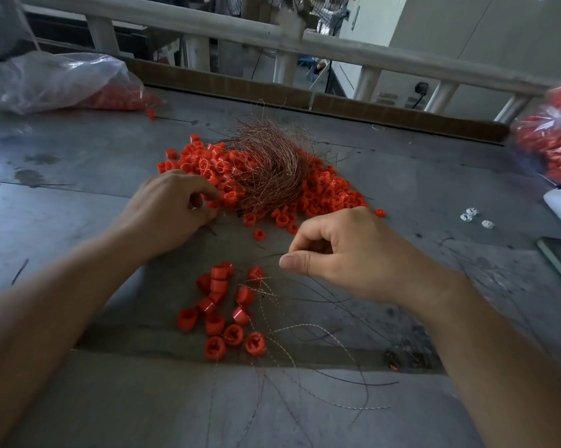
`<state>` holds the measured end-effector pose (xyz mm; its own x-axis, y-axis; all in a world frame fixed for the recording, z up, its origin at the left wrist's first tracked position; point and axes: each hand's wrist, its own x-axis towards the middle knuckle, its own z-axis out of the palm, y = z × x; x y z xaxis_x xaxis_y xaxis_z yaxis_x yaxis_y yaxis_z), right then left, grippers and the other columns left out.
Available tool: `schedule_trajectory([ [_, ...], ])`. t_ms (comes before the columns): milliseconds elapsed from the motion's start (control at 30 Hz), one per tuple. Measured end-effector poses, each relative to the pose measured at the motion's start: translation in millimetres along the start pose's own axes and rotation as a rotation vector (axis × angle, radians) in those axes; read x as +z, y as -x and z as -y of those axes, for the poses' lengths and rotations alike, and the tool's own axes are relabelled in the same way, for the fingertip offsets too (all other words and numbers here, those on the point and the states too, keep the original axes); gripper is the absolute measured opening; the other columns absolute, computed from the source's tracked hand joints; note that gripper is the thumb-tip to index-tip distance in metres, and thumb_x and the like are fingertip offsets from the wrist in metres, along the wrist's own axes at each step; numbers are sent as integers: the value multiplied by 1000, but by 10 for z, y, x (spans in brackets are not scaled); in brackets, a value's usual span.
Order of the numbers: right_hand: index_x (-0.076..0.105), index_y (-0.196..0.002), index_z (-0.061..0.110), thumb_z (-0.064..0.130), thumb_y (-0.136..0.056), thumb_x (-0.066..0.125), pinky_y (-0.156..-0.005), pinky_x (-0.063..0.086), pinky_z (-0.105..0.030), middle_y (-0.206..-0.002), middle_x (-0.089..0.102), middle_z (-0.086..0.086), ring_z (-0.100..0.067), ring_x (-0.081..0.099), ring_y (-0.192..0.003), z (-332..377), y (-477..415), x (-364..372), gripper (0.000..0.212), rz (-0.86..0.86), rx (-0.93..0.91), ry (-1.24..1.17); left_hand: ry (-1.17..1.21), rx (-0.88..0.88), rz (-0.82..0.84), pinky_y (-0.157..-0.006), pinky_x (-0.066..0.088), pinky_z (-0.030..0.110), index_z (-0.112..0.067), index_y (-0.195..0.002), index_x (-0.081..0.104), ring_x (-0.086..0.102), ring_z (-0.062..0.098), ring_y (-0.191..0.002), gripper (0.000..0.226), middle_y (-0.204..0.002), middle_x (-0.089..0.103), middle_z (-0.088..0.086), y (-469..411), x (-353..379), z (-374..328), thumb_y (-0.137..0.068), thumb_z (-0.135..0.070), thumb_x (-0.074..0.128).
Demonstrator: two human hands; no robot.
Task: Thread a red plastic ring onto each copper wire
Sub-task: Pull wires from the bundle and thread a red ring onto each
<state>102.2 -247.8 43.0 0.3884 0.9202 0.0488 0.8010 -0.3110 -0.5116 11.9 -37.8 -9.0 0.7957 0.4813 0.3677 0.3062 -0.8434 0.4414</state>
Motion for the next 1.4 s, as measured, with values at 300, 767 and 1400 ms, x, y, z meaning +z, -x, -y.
schedule_trajectory([
  [300, 64, -71, 25, 39, -79, 64, -60, 41, -7, -58, 57, 12, 8, 52, -64, -59, -36, 14, 16, -78, 33, 19, 3, -8, -8, -64, 35, 25, -22, -82, 62, 47, 9, -70, 9, -82, 56, -4, -18, -11, -31, -79, -22, 70],
  [767, 59, -120, 13, 27, -86, 60, -108, 14, -28, -146, 33, -3, -18, 23, -135, -248, -285, 176, 36, -287, -9, 380, 850, -81, 164, -48, 46, 13, -22, -73, 67, 56, 2, -53, 28, -64, 67, -7, 232, -203, -528, -46, -30, 69],
  [1400, 56, -120, 1, 17, -86, 61, -105, 20, -24, -124, 53, -8, -19, 39, -128, -271, -277, 218, 39, -361, -153, 221, 751, -2, 147, -50, 45, 10, -31, -72, 67, 56, -1, -52, 21, -65, 67, -12, 220, -169, -486, -51, -32, 68],
])
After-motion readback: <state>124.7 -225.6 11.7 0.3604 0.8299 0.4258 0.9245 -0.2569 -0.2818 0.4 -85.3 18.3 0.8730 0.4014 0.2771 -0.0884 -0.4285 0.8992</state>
